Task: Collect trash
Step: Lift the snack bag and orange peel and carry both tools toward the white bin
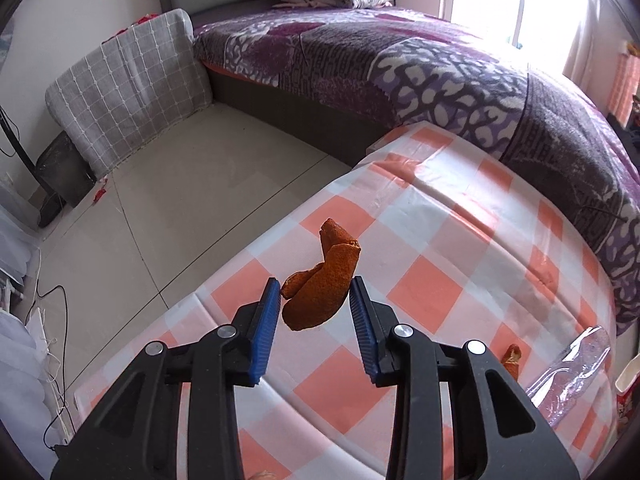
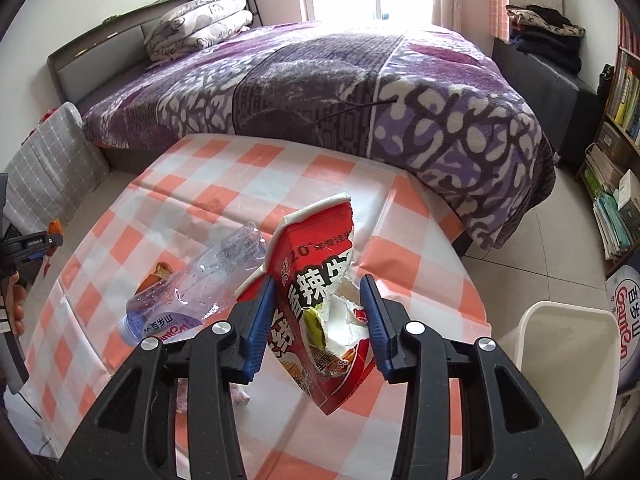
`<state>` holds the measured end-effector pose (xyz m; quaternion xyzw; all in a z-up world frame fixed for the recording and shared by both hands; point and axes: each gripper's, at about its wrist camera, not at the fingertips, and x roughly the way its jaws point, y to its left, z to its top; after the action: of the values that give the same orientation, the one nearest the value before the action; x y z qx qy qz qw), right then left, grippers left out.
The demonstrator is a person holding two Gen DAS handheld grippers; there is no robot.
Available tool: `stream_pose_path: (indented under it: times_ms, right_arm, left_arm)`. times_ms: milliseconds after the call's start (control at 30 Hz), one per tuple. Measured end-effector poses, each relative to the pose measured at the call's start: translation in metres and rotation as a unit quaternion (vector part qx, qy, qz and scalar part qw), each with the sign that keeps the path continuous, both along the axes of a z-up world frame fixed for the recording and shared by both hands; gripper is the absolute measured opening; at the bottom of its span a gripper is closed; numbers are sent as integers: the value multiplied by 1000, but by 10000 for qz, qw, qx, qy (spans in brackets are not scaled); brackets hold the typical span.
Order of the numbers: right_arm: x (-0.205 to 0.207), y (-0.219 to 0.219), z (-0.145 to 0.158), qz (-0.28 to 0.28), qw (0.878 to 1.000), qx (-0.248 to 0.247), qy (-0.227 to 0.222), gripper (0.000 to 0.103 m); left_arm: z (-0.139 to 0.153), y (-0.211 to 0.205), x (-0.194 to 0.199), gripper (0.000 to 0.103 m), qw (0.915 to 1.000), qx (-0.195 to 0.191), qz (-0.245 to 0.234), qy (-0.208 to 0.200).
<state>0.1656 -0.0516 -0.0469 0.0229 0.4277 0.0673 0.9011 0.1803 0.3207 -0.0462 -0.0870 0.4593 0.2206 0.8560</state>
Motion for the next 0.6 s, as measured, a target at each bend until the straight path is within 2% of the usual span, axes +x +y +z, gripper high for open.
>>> stream_pose_path:
  times_ms: [367, 600]
  right_arm:
    - [-17, -22, 23, -373, 9982, 67, -470, 43]
    - [-23, -36, 31, -518, 9970, 146, -560, 43]
  left_arm:
    - [29, -38, -18, 36, 9985, 309, 111, -448]
    - [40, -74, -21, 36, 9974, 406, -186, -571]
